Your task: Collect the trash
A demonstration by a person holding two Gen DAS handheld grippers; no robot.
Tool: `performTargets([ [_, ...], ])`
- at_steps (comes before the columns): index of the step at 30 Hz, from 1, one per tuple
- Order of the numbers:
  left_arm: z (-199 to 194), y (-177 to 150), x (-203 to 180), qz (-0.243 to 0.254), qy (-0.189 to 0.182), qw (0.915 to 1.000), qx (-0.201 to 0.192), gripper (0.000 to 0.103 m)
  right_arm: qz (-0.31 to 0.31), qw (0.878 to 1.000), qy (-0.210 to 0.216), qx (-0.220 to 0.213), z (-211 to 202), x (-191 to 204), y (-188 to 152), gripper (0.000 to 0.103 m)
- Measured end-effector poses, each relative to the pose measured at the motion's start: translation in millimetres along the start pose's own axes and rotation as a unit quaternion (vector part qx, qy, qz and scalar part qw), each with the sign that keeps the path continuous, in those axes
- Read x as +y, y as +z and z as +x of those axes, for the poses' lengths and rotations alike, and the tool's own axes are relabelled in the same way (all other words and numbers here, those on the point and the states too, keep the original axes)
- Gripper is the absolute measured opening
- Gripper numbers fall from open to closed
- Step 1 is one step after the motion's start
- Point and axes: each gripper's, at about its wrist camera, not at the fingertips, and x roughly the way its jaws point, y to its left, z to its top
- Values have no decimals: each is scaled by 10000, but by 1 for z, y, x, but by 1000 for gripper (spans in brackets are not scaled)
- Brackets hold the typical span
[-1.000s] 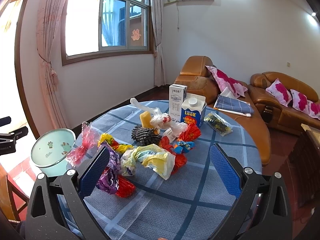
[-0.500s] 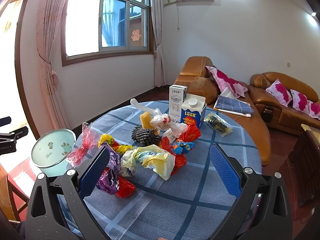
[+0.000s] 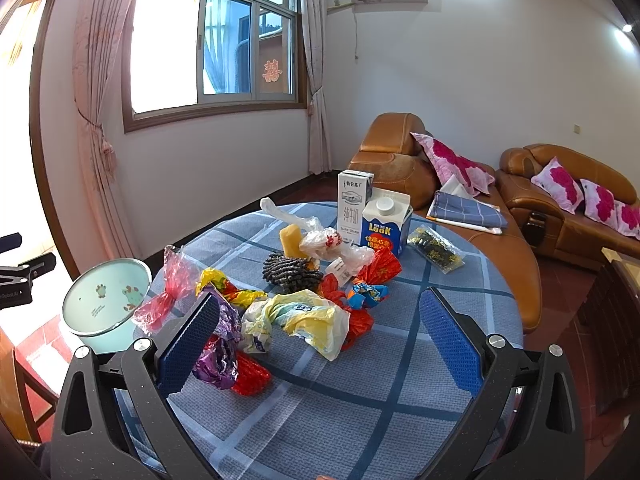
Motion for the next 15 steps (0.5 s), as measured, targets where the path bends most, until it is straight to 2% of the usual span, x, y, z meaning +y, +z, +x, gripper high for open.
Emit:
performTargets([
  [15,3,-3,2,8,23,10000,34,97,45,10000,-57,30,4,-4,-1,98],
])
